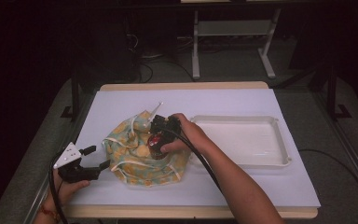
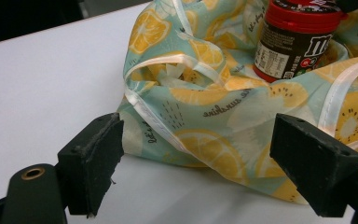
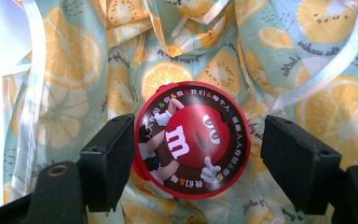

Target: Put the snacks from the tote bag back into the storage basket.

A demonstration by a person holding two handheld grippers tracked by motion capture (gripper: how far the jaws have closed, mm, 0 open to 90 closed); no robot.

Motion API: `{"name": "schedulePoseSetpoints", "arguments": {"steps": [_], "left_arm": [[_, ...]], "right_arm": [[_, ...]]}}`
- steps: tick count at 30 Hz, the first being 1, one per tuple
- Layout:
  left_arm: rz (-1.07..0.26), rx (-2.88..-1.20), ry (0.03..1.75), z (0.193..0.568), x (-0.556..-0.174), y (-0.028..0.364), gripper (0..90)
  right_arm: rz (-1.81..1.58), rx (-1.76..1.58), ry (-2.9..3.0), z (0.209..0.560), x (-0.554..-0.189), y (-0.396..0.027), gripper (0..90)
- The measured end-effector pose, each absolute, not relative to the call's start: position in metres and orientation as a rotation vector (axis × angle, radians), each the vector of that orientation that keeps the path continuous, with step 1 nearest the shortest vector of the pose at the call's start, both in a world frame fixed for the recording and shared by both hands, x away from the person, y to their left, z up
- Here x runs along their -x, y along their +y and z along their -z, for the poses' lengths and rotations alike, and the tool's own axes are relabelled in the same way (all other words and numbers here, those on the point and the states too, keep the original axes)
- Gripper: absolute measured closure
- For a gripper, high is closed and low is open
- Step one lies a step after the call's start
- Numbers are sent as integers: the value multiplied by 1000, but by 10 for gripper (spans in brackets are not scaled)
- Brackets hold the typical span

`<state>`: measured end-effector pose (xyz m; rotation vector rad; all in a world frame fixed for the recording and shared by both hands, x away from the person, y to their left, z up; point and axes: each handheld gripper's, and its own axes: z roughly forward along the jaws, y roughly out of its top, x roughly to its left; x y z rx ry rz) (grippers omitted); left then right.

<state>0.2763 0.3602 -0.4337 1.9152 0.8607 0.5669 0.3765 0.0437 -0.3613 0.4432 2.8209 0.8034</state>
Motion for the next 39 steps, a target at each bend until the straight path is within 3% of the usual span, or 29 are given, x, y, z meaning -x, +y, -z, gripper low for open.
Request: {"name": "schedulePoseSetpoints", "arguments": {"steps": [39], "left_arm": [[-568,-1922,859,434,-276,358,168]], "right_arm": [[-800,-452,2750,342,-368,9,260]]}}
